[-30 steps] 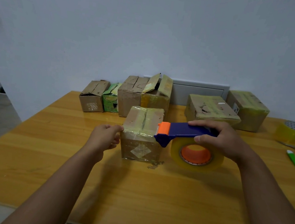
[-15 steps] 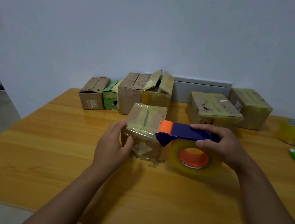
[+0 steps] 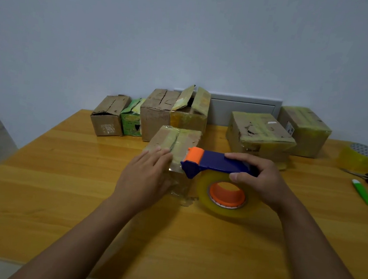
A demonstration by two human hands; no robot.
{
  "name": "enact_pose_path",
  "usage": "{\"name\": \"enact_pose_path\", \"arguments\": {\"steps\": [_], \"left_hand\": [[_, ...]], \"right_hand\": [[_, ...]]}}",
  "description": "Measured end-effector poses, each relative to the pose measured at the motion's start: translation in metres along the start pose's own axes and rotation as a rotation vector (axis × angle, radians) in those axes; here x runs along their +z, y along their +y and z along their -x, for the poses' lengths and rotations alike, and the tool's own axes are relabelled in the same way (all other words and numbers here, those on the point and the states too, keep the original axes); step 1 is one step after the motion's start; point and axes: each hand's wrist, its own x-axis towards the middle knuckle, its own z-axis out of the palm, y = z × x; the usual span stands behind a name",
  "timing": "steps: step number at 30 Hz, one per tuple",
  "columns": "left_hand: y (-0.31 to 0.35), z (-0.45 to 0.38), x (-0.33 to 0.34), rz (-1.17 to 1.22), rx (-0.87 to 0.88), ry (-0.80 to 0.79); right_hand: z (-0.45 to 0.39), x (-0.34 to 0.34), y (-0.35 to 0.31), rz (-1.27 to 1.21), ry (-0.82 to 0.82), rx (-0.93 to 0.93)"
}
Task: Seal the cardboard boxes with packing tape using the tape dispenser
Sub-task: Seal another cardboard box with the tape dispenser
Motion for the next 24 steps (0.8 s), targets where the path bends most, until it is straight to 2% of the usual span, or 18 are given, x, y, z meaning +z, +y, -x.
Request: {"name": "enact_pose_path", "arguments": {"steps": [4,10,15,24], "left_hand": [[-0.009,0.001,0.003,0.001,-0.009,0.058],[-0.007,-0.003,0.014,-0.011,-0.007,0.060],[0.003,-0.009,0.020,0.039,-0.060,0.231],[0.006,-0.010,0.017,0.059,-0.092,0.213]], "right_hand": [[-0.004,0.019,-0.001,-0.027,0.021,-0.004],[-0.002,0.028,0.003,-0.054,0.057,-0.012],[0.003,0.025,0.007,-0.041,0.028,-0.006],[0.011,-0.001,-0.004,0.019,-0.043,-0.022]]}}
